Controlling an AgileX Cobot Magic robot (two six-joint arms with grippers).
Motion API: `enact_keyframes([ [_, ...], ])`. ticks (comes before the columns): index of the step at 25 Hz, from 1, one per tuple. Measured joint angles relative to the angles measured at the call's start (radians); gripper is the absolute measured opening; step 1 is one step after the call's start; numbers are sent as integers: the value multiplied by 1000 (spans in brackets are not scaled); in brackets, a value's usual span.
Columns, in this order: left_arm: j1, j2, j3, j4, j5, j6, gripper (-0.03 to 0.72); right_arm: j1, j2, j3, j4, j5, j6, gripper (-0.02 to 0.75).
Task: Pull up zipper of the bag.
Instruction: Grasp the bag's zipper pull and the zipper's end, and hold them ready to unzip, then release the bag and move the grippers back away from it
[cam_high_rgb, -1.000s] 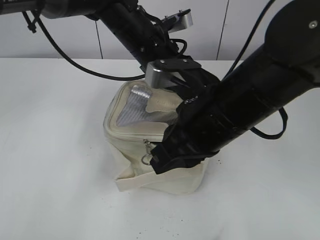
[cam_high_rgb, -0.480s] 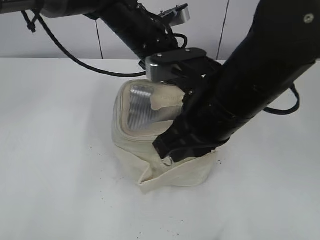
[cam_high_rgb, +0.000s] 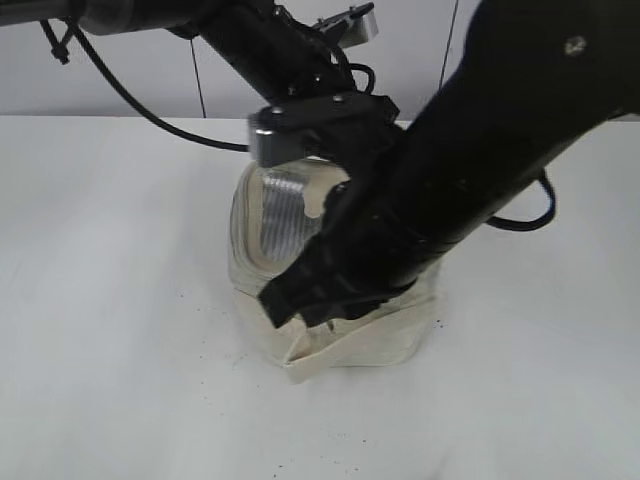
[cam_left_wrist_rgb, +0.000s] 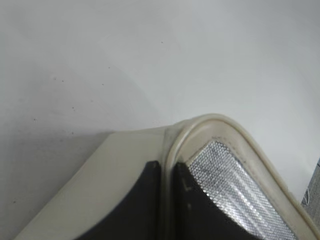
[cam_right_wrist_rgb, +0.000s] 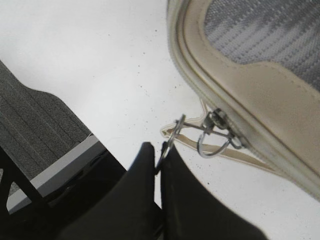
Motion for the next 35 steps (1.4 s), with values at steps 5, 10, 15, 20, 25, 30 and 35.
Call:
enact_keyframes([
  [5, 1, -1, 0, 1, -2, 0, 39, 32, 30, -35, -4, -12, 0, 6],
  [10, 0, -1, 0, 1, -15, -4, 38, 40, 30, -38, -146, 40, 170, 6],
  [15, 0, -2, 0, 19, -7, -8, 38, 40, 30, -44, -214, 101, 245, 94],
  [20, 0, -5, -8, 62, 18, -11, 56, 40, 30, -44, -212, 127, 251, 403],
  [25, -1, -47, -11, 137, 30, -20, 216, 19, -22, -44, -215, 140, 252, 532],
  [30, -1, -99, -13, 213, 33, -25, 352, -85, -77, -44, -215, 150, 252, 543],
  [35, -1, -134, -13, 303, 43, -27, 366, -228, -95, -44, -232, 185, 226, 544],
])
